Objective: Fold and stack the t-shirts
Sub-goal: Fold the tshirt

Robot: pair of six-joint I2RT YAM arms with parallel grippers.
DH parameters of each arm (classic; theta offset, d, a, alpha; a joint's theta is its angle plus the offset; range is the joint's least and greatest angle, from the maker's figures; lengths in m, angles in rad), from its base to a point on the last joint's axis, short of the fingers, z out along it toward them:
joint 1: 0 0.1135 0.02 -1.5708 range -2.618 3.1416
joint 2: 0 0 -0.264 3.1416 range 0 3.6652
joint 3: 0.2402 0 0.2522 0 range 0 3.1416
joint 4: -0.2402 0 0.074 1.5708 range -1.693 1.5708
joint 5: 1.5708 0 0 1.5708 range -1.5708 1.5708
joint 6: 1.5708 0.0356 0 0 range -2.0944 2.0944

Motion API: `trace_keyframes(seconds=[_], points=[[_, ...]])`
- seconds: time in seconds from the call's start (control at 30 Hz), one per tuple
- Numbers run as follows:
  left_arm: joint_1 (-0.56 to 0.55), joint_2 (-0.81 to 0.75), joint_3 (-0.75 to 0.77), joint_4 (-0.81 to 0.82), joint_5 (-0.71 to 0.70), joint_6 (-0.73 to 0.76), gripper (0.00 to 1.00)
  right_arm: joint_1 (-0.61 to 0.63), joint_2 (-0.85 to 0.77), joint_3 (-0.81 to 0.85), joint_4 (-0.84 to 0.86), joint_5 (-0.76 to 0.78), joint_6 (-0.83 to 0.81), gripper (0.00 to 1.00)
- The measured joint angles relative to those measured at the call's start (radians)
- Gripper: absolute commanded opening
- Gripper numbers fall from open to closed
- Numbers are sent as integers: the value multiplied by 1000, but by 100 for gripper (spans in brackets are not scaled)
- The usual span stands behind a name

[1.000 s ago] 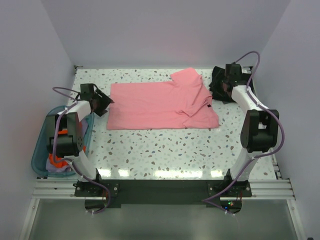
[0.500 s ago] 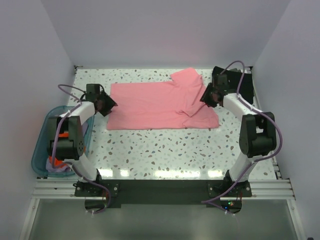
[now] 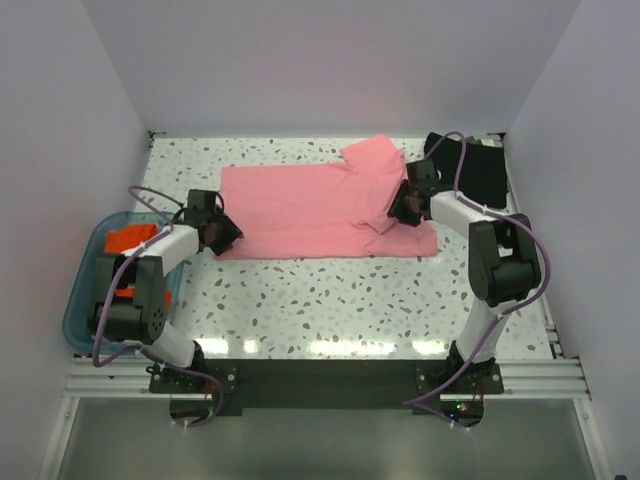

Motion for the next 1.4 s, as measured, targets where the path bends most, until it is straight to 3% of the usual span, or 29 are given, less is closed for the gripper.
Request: trace_keyframes(seconds=[0.2, 0.33, 0.47, 0.7, 0.8, 1.23, 1.4], points=[[-2, -10, -38, 4, -17, -13, 47, 16, 25, -11, 6, 16, 8, 41], [-5, -10, -47, 5, -23, -13, 47, 28, 41, -11, 15, 16, 17, 32], [-6, -10, -47, 5, -31, -13, 47, 34, 45, -10, 21, 17, 32, 14], [-6, -10, -47, 5, -42, -14, 47, 34, 67, 53, 23, 14, 47, 3], [-6, -10, -47, 5, -45, -13, 47, 34, 95, 102, 22, 9, 51, 3], [-6, -10, -47, 4, -65, -13, 48, 40, 224, 275, 14, -60, 89, 20], [-6, -10, -47, 2, -66, -13, 51, 44, 251, 310, 11, -85, 100, 33]])
